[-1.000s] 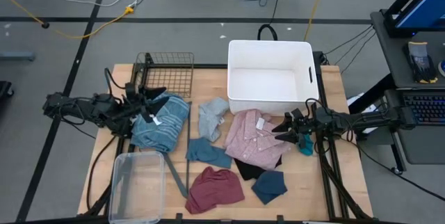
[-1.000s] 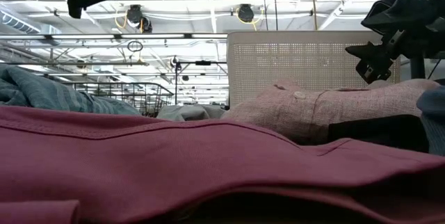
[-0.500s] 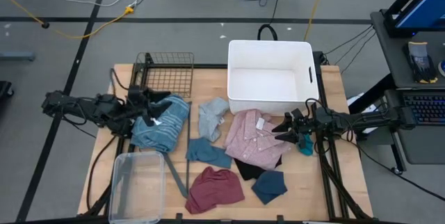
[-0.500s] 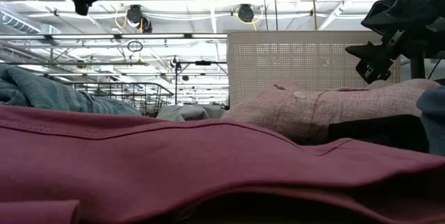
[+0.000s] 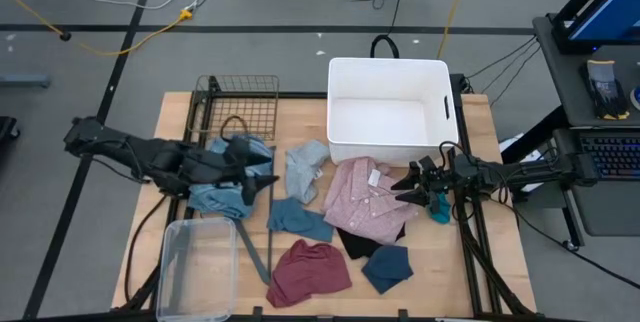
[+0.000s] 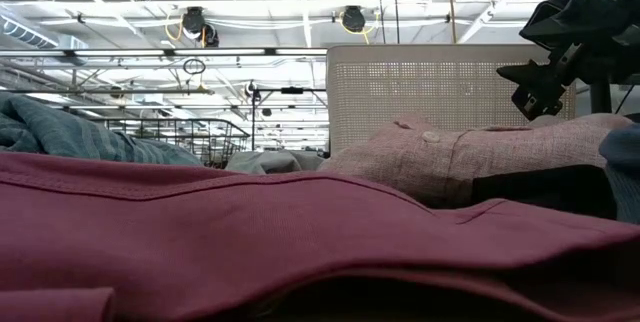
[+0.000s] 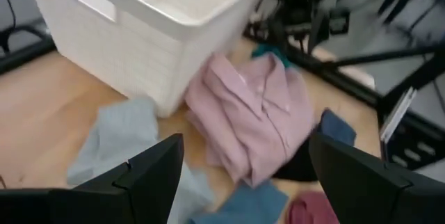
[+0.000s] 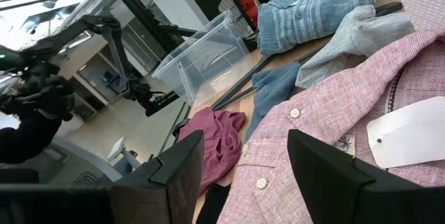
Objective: Pick & Place Cloths
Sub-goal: Put the blue sock into the transparent bin
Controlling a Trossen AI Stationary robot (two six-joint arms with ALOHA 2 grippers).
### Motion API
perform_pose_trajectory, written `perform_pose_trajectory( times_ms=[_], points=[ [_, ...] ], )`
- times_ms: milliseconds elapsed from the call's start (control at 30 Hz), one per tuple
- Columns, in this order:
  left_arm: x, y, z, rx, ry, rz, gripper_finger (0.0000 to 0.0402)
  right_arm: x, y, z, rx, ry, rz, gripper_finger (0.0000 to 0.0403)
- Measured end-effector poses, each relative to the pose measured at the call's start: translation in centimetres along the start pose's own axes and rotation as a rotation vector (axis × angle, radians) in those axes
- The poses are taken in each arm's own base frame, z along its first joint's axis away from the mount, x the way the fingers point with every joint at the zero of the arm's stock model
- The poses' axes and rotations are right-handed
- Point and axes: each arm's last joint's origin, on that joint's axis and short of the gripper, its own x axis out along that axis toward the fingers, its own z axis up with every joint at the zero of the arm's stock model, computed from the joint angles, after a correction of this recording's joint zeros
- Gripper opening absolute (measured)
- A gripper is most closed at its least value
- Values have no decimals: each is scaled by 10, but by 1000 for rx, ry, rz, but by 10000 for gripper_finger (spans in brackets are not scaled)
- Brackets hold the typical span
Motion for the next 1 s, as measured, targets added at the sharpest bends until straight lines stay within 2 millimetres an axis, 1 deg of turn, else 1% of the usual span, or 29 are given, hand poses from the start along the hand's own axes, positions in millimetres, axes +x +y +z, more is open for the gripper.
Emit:
perform_pose_trajectory(
  times_ms=[133, 233, 300, 533, 767, 1000],
  points=[
    [12, -14, 5, 28, 87, -36, 310, 0, 0, 0, 0, 0, 0, 201],
    [22, -21, 3, 61, 163, -97, 310, 0, 0, 0, 0, 0, 0, 201],
    [28, -23, -2, 59, 203, -104, 310, 0, 0, 0, 0, 0, 0, 201],
    [52, -22, -23, -30, 343, 22, 310, 0, 0, 0, -19, 0, 0, 201],
    [81, -19, -39, -130, 414, 133, 310, 0, 0, 0, -20, 0, 0, 201],
    [103, -17, -54, -140, 533, 135, 310, 0, 0, 0, -20, 0, 0, 201]
  ],
)
